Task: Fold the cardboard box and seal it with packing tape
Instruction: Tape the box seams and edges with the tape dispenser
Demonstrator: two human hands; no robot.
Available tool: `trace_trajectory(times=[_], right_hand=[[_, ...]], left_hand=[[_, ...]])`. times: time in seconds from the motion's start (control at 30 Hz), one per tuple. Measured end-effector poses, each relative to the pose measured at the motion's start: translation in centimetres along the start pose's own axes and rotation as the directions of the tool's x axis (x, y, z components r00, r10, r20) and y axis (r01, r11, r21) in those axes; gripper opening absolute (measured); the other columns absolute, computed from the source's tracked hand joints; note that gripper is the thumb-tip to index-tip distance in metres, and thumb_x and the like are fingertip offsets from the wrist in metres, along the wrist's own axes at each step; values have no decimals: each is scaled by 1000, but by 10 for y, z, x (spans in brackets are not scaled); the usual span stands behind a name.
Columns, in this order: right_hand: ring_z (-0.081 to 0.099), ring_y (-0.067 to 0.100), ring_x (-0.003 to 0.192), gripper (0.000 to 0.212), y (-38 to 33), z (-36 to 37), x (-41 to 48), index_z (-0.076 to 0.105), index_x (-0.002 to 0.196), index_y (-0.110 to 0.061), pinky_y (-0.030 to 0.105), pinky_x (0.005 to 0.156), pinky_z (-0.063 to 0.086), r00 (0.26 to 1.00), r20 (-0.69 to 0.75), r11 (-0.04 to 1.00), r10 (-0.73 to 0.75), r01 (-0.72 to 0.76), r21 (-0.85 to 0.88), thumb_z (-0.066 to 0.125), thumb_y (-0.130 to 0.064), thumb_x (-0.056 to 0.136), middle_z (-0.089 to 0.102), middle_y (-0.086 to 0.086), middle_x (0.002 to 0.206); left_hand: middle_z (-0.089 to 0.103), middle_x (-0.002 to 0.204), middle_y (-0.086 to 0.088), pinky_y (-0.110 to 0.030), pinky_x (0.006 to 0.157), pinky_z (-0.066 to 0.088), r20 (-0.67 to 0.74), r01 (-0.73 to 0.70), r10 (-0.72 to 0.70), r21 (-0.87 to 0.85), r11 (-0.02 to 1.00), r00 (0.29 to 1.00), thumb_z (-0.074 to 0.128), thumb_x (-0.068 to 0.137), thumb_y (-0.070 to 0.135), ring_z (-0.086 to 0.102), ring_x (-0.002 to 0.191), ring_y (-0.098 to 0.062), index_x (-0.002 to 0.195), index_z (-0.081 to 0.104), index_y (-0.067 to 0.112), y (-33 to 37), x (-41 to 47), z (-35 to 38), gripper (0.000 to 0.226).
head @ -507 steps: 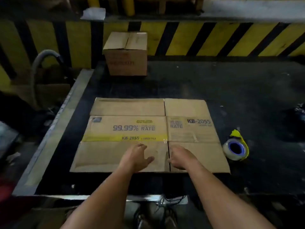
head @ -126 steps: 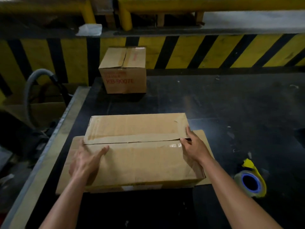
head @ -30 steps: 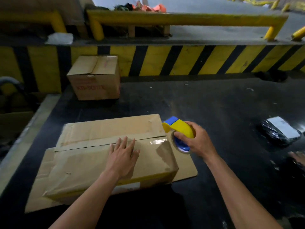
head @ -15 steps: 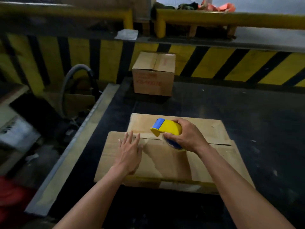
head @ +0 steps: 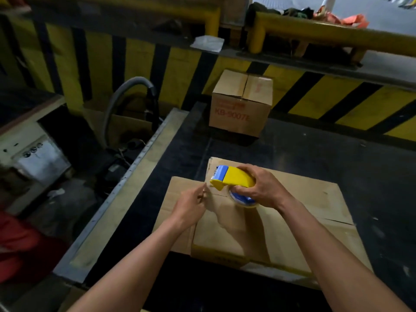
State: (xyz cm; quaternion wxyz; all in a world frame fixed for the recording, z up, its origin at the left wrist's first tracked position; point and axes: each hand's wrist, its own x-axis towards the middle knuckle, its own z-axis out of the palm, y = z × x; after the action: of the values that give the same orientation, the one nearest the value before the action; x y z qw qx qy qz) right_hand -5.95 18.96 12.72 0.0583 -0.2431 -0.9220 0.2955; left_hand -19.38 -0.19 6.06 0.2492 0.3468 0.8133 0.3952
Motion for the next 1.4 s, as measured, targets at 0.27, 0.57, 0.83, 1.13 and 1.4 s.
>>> trace_trajectory(times=[0.27, 0.57, 0.83, 1.13, 1.4], right_hand=[[48, 7, 110, 78, -3, -3, 4, 45, 144, -25, 24, 90, 43, 994, -17, 994, -106, 105, -27, 78, -47, 77, 55, -2, 137], [54, 11, 104, 84, 7, -6, 7, 44, 143, -29, 13, 74, 45, 989, -31, 988, -147, 148, 38, 70, -62, 71, 56, -7, 124], [49, 6, 105, 84, 9, -14, 5, 45, 142, -28, 11, 73, 42, 989, -47, 983, -143, 148, 109, 69, -60, 69, 49, -15, 123], [54, 8, 98, 87, 8, -16, 4, 42, 145, -29, 14, 72, 44, 985, -29, 981, -172, 174, 85, 69, -63, 70, 52, -14, 118], [53, 8, 95, 82, 4, -19, 4, 39, 146, -39, 16, 73, 46, 980, 51, 981, -193, 192, 39, 65, -67, 72, 50, -16, 109]], left_hand=[[76, 95, 6, -35, 79, 58, -154, 108, -160, -300, 948, 975, 49, 105, 31, 70, 93, -14, 113, 77, 20, 33, 25, -18, 31], [77, 110, -9, -30, 79, 60, 262, 366, -255, -654, 662, 931, 72, 91, 35, 74, 102, -22, 124, 71, 14, 36, 47, -33, 39], [75, 102, -9, -26, 72, 60, 387, 438, -206, -773, 460, 899, 76, 79, 29, 71, 85, -14, 119, 73, 10, 34, 47, -35, 45], [76, 105, -17, -29, 76, 61, 281, 392, -275, -626, 674, 920, 65, 97, 8, 74, 87, -20, 113, 73, 7, 33, 52, -37, 18], [78, 94, -12, -32, 77, 63, 133, 299, -269, -475, 828, 954, 69, 94, 5, 76, 90, -22, 98, 78, 7, 41, 61, -45, 10]])
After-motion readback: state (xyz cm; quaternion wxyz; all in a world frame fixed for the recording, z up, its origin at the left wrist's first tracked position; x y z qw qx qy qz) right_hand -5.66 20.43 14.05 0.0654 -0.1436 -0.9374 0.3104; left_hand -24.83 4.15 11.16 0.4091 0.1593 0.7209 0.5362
